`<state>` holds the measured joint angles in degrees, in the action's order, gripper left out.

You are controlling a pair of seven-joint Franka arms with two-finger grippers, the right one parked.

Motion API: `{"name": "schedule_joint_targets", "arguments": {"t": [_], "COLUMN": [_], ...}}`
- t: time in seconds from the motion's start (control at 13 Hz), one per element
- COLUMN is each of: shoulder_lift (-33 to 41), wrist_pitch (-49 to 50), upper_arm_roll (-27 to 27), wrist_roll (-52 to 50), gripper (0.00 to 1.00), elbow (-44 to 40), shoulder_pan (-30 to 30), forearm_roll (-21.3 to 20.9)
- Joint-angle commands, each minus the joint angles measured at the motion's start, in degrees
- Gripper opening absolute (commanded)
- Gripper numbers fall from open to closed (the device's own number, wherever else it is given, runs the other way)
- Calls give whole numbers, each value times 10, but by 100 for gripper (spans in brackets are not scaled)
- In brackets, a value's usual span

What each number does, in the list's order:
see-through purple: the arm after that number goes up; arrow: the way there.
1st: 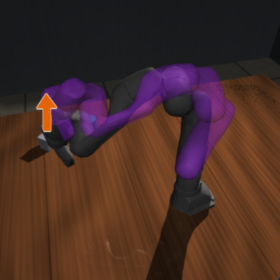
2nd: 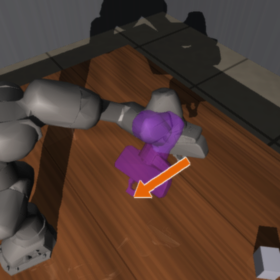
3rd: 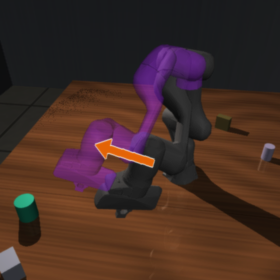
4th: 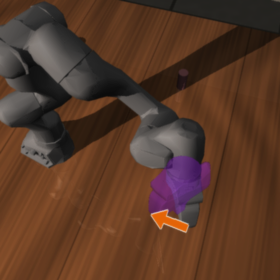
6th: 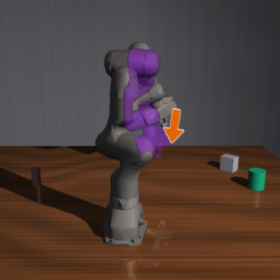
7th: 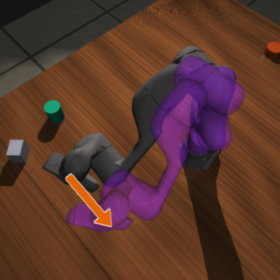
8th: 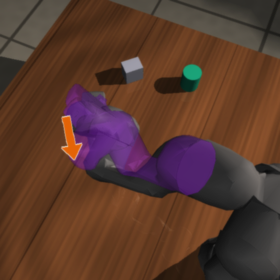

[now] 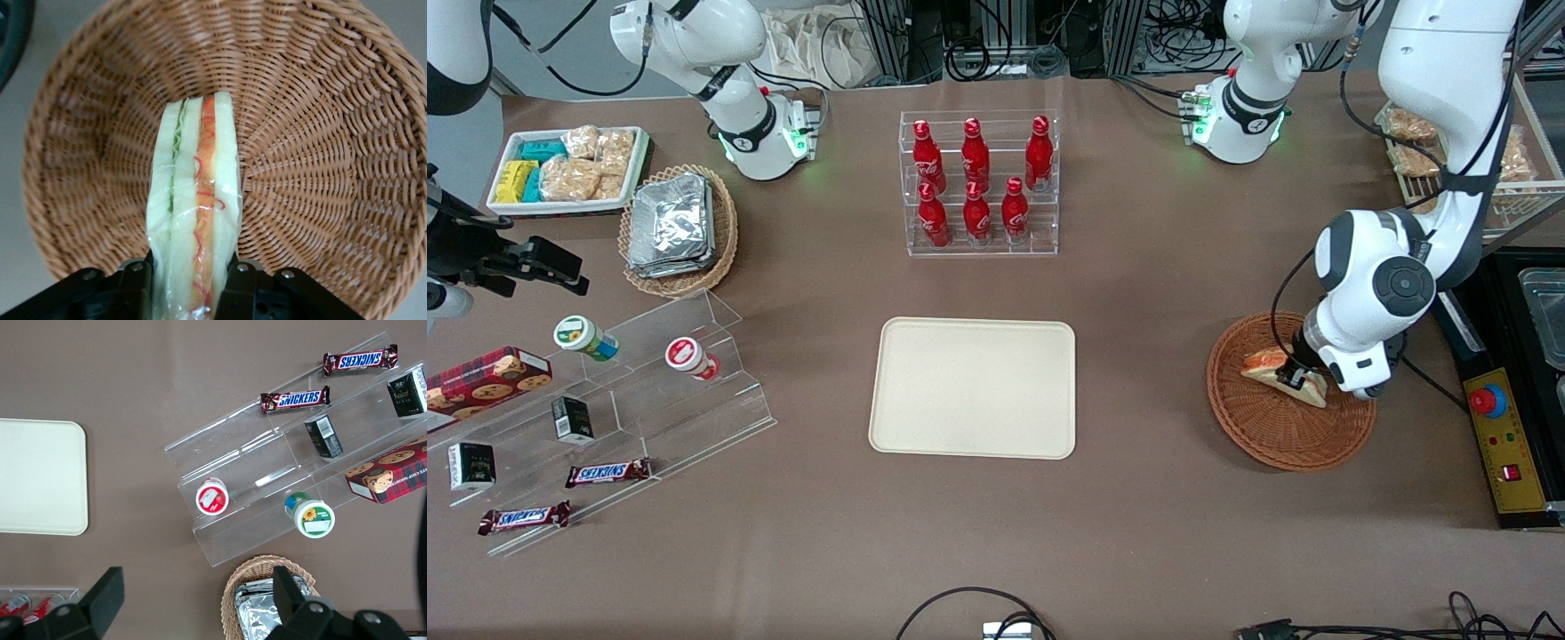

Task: Place sandwich from basket to tray
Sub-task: 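Close the left gripper on the wrapped sandwich wedge, then lift the sandwich up out of the basket with the left gripper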

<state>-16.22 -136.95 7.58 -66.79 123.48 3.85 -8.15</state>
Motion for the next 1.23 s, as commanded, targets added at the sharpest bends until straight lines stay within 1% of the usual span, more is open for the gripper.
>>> {"name": "schedule_joint_targets", "arguments": {"t": [0.0, 0.08, 0.31, 0.38, 0.54, 0.62, 0.69, 0.85, 0.92, 1.15], "shoulder_lift": [64, 81, 109, 111, 112, 110, 107, 100, 86, 47], "wrist_pitch": [86, 121, 222, 246, 345, 387, 410, 415, 414, 415], "upper_arm_roll": [-1, 1, 37, 53, 85, 101, 110, 133, 153, 225], "wrist_roll": [76, 122, 246, 290, 387, 418, 438, 458, 454, 430], "gripper": [0, 0, 0, 0, 0, 0, 0, 0, 0, 0], "elbow": [-16, -32, -107, -133, -203, -242, -268, -296, -312, -344], "shoulder_pan": [-5, -6, -5, -5, -4, -5, -7, -8, -8, -9], "forearm_roll": [-21, -21, -23, -25, -25, -24, -21, -8, 0, -1]}}
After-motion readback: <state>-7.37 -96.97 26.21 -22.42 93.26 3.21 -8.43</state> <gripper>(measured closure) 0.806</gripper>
